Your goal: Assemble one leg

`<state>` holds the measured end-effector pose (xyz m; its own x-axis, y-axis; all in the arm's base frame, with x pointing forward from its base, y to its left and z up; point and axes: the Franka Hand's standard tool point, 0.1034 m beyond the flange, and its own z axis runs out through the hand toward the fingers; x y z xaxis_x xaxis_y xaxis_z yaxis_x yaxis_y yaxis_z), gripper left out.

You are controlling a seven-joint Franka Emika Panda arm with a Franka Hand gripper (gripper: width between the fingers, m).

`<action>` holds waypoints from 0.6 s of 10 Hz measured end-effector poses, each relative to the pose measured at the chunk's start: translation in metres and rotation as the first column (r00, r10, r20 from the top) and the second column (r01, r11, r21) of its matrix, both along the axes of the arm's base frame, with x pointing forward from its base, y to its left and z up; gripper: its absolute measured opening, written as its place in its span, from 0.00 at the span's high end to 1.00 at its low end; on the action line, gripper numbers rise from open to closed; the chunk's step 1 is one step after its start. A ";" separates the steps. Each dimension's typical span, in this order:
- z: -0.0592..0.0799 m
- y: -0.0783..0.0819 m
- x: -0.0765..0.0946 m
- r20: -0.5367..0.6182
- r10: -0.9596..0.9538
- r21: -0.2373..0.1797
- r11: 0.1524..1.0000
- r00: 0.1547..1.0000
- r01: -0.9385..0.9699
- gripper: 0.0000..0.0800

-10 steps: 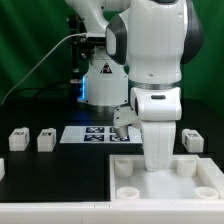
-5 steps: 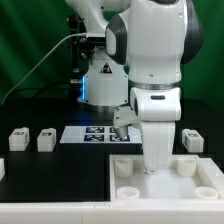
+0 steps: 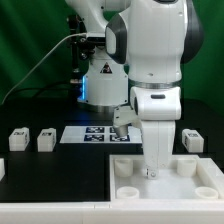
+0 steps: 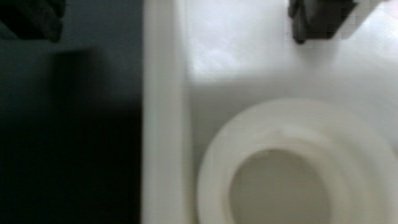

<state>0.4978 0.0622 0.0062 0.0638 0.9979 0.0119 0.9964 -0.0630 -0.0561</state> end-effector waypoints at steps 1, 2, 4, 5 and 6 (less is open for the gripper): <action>0.000 0.000 0.000 0.000 0.000 0.000 1.000 1.000 0.000 0.19; 0.000 0.000 0.000 0.000 0.000 0.000 1.000 1.000 0.000 0.19; 0.000 0.000 0.000 0.000 0.000 0.000 1.000 1.000 0.000 0.19; 0.000 0.000 0.000 0.000 0.000 0.000 1.000 1.000 0.000 0.19; 0.002 0.000 0.000 0.000 -0.015 -0.001 1.000 1.000 0.015 0.19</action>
Offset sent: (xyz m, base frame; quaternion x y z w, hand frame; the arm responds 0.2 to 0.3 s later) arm 0.0000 0.0000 0.0000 0.0000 0.0000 0.0000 1.0000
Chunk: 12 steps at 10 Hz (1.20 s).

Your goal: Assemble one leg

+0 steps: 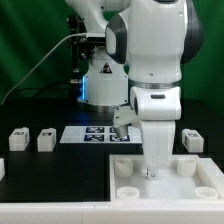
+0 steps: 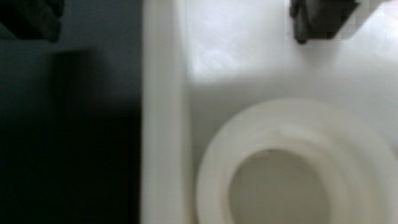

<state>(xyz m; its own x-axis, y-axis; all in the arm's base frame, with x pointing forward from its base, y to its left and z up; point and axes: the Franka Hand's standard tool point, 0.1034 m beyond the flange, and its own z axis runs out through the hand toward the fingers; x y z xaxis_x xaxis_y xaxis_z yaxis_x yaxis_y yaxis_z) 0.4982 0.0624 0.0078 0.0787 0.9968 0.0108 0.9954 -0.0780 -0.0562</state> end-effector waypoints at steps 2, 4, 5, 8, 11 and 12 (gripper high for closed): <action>0.020 0.011 -0.003 0.004 -0.149 -0.020 0.989 0.989 0.150 0.19; 0.037 0.036 -0.019 0.017 -0.322 -0.024 0.946 0.946 0.323 0.19; 0.046 0.054 -0.021 0.027 -0.485 -0.021 0.874 0.874 0.486 0.19; 0.046 0.094 -0.032 0.000 -0.828 -0.020 0.561 0.561 0.828 0.19; 0.044 0.099 -0.033 -0.021 -0.948 -0.034 0.318 0.317 0.948 0.19; 0.044 0.100 -0.033 -0.021 -0.961 -0.037 0.275 0.274 0.961 0.19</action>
Offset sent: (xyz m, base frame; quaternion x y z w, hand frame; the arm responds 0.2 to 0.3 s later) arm -0.0385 0.0453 0.0364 -0.0096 0.0178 0.1872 0.9821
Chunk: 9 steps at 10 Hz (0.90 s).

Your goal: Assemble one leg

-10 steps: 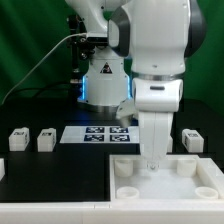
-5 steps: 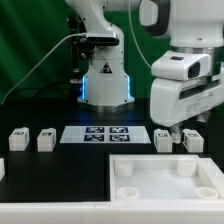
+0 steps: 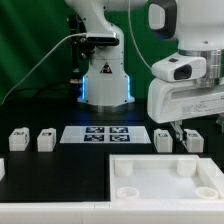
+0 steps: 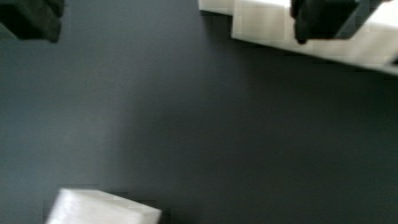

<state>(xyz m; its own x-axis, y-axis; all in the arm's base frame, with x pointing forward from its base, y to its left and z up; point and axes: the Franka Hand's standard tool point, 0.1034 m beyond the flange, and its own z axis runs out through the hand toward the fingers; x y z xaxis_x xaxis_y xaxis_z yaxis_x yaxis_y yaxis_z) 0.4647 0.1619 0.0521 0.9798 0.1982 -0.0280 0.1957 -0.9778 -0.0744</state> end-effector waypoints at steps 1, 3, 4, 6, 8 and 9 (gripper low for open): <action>-0.002 0.003 -0.005 -0.040 -0.072 -0.015 0.997 0.997 0.072 0.19; 0.000 0.022 -0.006 -0.124 -0.109 -0.045 0.994 0.986 0.104 0.19; -0.003 0.024 -0.013 -0.185 -0.117 -0.067 0.992 0.976 0.106 0.19; -0.008 0.023 -0.015 -0.388 -0.138 -0.120 0.988 0.911 0.099 0.19; -0.008 0.018 -0.021 -0.555 -0.137 -0.164 0.985 0.821 0.053 0.19; -0.010 0.017 -0.020 -0.619 -0.140 -0.178 0.983 0.773 0.035 0.19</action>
Offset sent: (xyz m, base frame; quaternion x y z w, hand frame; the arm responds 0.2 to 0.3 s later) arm -0.0056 0.0299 -0.0049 -0.0098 -0.0640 0.0542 0.9964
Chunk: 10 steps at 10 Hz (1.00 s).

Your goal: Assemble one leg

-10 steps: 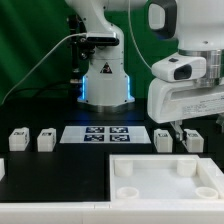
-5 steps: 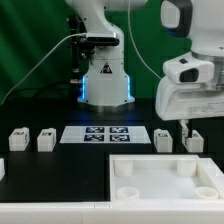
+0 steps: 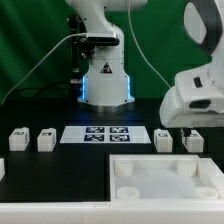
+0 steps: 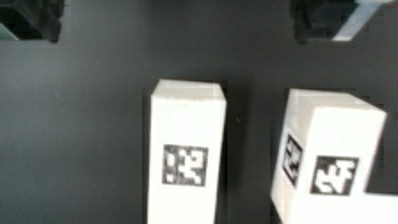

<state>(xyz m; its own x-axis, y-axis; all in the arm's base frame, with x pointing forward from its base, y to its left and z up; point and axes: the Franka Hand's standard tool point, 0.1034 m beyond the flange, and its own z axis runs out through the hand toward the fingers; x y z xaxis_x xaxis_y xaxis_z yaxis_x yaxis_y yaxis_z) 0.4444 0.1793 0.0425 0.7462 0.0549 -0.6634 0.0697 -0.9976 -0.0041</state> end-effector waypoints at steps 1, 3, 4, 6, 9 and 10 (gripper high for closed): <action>0.000 -0.002 -0.004 -0.088 0.006 -0.013 1.000 0.996 -0.007 0.19; -0.013 0.001 -0.009 -0.159 -0.032 -0.064 0.998 0.987 0.022 0.19; -0.016 0.002 -0.018 -0.171 -0.035 -0.075 0.997 0.985 0.022 0.19; -0.024 0.002 -0.026 -0.188 -0.038 -0.080 0.997 0.981 0.023 0.19; -0.033 0.003 -0.039 -0.206 -0.046 -0.084 0.996 0.978 0.029 0.19; -0.033 0.003 -0.043 -0.218 -0.049 -0.094 0.995 0.975 0.029 0.19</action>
Offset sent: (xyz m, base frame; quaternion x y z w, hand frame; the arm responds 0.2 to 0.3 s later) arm -0.0307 0.0143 -0.0115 0.0110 -0.0582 0.0659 0.9961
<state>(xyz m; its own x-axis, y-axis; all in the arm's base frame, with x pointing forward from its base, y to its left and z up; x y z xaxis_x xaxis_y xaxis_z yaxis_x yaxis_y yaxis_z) 0.4016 0.1828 0.0092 0.5822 -0.0390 -0.8121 0.0379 -0.9965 0.0750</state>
